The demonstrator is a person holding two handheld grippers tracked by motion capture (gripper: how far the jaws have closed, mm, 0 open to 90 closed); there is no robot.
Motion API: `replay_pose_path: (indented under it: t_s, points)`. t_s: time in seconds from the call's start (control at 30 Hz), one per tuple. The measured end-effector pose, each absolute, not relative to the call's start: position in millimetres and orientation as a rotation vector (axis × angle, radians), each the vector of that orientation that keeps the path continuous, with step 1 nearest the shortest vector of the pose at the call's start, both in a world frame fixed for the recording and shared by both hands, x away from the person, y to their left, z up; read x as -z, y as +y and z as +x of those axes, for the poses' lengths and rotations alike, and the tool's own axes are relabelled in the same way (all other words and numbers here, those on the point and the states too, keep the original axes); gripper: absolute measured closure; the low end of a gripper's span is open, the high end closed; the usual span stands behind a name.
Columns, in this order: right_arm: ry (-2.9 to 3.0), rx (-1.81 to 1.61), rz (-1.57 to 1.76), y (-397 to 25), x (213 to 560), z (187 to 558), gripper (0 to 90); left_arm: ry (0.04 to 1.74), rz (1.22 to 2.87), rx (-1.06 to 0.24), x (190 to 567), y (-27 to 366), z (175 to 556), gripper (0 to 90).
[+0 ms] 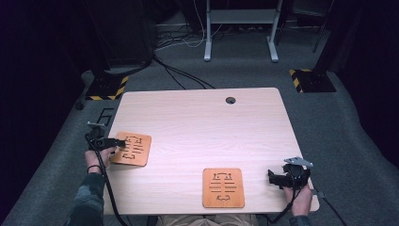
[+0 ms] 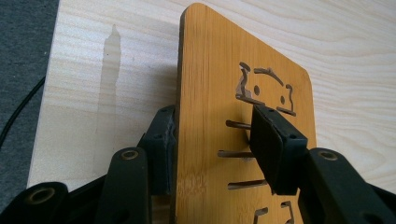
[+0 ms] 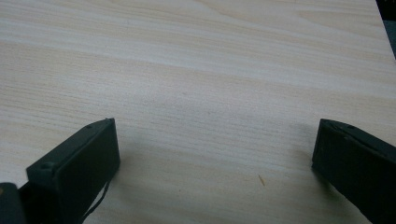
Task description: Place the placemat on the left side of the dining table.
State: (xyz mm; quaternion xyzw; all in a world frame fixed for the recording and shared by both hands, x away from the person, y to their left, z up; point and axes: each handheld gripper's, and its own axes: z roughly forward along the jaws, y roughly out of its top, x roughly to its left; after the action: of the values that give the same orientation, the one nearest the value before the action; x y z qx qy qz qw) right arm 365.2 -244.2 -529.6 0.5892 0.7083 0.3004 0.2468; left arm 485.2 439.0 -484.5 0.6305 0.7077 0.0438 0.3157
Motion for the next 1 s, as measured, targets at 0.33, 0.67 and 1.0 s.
replay_pose_path:
  t_s: [0.33, 0.67, 1.0]
  points:
    - [1.933, -0.818, 1.606, -244.3, 529.6, 365.2, 0.0, 1.907, 1.706, -0.158, 488.6, 438.2, 486.4, 54.9]
    - [1.930, -0.819, 1.608, -244.2, 529.6, 365.2, 0.0, 1.934, 1.696, -0.205, 495.8, 434.7, 485.6, 44.7]
    - [1.929, -0.820, 1.608, -244.2, 529.6, 365.3, 0.0, 1.885, 1.770, -0.283, 487.9, 425.3, 481.1, 20.9]
